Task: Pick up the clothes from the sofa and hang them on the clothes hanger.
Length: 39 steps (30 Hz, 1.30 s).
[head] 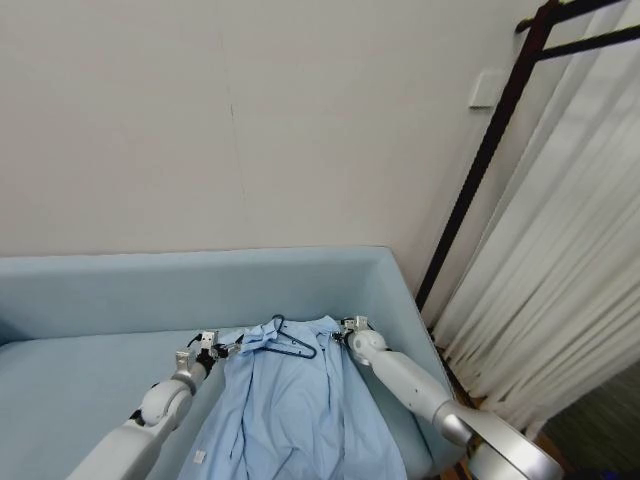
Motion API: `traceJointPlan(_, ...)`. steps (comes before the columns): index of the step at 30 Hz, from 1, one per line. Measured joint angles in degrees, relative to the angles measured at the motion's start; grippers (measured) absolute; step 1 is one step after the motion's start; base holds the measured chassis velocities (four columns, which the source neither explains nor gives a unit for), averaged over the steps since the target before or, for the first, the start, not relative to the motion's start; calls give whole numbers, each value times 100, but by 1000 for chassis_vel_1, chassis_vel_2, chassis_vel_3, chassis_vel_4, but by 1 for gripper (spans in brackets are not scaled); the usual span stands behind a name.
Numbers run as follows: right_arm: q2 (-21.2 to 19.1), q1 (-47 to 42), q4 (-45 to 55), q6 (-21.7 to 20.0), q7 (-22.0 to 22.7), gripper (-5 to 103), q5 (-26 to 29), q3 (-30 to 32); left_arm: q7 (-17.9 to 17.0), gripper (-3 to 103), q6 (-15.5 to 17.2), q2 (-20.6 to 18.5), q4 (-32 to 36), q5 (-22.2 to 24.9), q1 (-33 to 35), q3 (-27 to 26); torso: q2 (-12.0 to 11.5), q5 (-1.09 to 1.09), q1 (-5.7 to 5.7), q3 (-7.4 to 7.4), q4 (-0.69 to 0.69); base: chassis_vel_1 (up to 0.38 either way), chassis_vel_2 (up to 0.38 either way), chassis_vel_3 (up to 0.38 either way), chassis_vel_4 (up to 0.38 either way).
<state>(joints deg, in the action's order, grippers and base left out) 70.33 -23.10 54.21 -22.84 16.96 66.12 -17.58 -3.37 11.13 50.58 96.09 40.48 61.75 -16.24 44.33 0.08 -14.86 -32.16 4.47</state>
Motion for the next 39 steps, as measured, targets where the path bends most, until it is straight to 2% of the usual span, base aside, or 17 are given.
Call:
traceJointPlan(1, 8, -20, -5, 23, 16, 27, -20, 17, -3, 100, 0, -9, 12, 0, 5, 0, 0, 1, 0, 0, 0, 0, 0, 0, 0)
traceJointPlan(2, 9, -34, -5, 35, 19, 27, -32, 25, -4, 100, -1, -10, 20, 0, 8, 0, 0, 1, 0, 0, -1, 0, 0, 0, 0)
traceJointPlan(4, 6, -81, 14, 82, 22, 16, -87, 45, -5, 100, -10, -13, 30, 0, 20, 0, 0, 0, 0, 0, -1, 0, 0, 0, 0)
traceJointPlan(5, 6, -81, 14, 82, 22, 16, -87, 45, -5, 100, -10, -13, 30, 0, 20, 0, 0, 0, 0, 0, -1, 0, 0, 0, 0)
traceJointPlan(8, -10, -156, 122, 164, 115, 2, -164, 62, -5, 100, -25, -15, 30, -2, 38, -3, 0, 0, 0, 0, 0, 0, 0, 0, 0)
traceJointPlan(14, -75, -240, 395, 278, 285, 0, -380, 61, -5, 100, -45, 4, 18, -15, 54, -4, 0, 0, 0, 0, 0, 0, 0, 0, 0)
traceJointPlan(19, -257, -322, 1147, 302, 483, 0, -757, -42, -3, 100, -61, 48, 1, -37, 81, -3, 0, 0, 0, 0, -1, 0, 0, 0, 0)
traceJointPlan(22, -524, -476, 2005, 169, 519, 0, -963, -287, 2, 100, -63, 86, -29, -52, 81, 14, 0, 0, 0, 0, -1, 0, 0, 0, 0)
traceJointPlan(28, -722, -751, 3174, -149, 639, 0, -1086, -599, 6, 100, -65, 142, -73, -73, 53, 46, 0, 0, 0, 0, 0, 0, 0, 0, 0)
traceJointPlan(34, -592, -695, 3560, -203, 706, 0, -1125, -1052, 10, 100, -66, 198, -96, -125, 51, 77, 0, 0, 0, 0, 1, 0, 0, 0, 0)
traceJointPlan(39, -53, -294, 3313, -224, 788, 0, -1260, -1558, 13, 100, -72, 283, -101, -176, 102, 84, 0, -2, 0, 0, -2, 0, 0, 0, 0)
